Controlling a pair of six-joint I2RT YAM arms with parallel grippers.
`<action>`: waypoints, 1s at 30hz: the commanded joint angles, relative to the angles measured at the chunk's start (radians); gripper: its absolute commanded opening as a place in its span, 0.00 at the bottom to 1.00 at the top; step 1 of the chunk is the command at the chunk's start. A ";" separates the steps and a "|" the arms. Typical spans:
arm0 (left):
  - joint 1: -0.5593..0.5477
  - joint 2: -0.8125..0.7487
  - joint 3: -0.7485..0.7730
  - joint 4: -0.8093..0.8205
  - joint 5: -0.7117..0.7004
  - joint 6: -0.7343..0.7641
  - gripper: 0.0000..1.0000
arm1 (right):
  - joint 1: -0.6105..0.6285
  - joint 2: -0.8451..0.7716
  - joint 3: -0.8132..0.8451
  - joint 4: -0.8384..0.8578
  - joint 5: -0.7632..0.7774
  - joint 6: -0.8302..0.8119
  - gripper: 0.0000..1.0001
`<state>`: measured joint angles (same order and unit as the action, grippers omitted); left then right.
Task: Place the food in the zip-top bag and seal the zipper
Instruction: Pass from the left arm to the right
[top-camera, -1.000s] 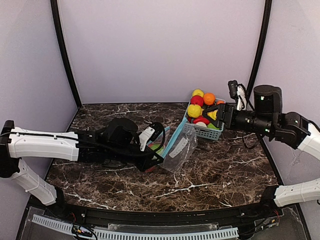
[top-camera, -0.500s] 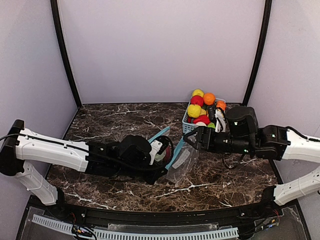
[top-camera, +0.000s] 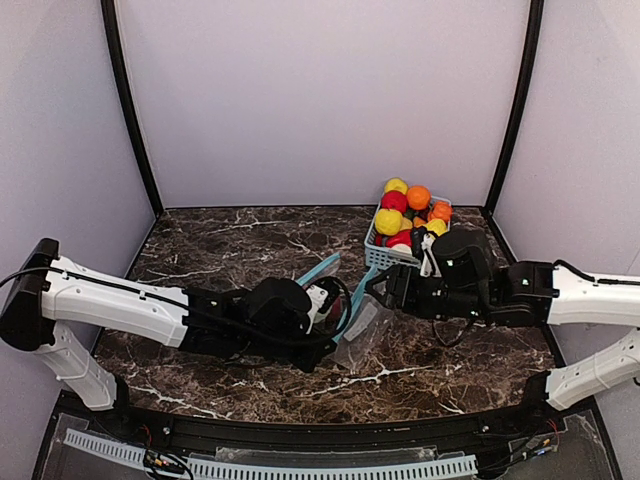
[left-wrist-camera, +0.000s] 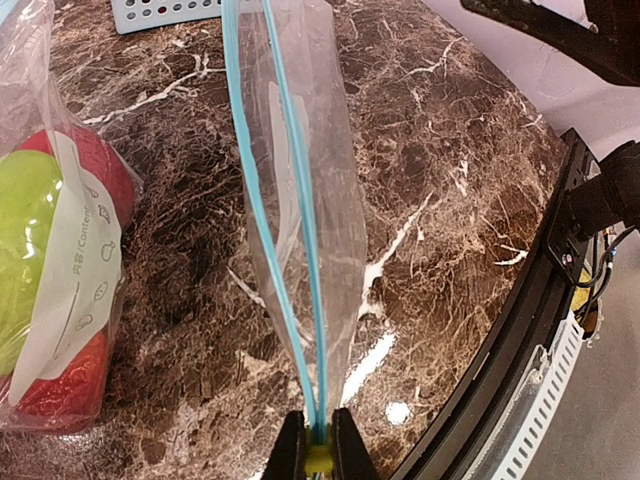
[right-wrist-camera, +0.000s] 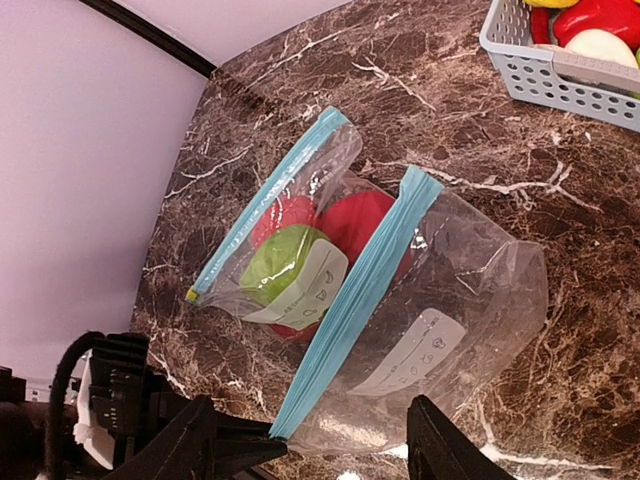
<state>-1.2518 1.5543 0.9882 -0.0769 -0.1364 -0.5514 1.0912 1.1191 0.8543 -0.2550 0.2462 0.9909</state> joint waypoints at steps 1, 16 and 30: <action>-0.009 0.009 0.034 -0.003 -0.002 -0.009 0.01 | 0.007 0.058 0.024 0.020 -0.011 0.012 0.62; -0.014 0.038 0.064 -0.005 0.019 -0.009 0.01 | 0.007 0.206 0.106 -0.052 0.007 0.026 0.47; -0.020 0.056 0.073 -0.007 0.022 -0.013 0.01 | 0.006 0.264 0.115 -0.072 0.023 0.043 0.23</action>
<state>-1.2659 1.6028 1.0336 -0.0761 -0.1165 -0.5613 1.0912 1.3716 0.9428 -0.3130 0.2481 1.0313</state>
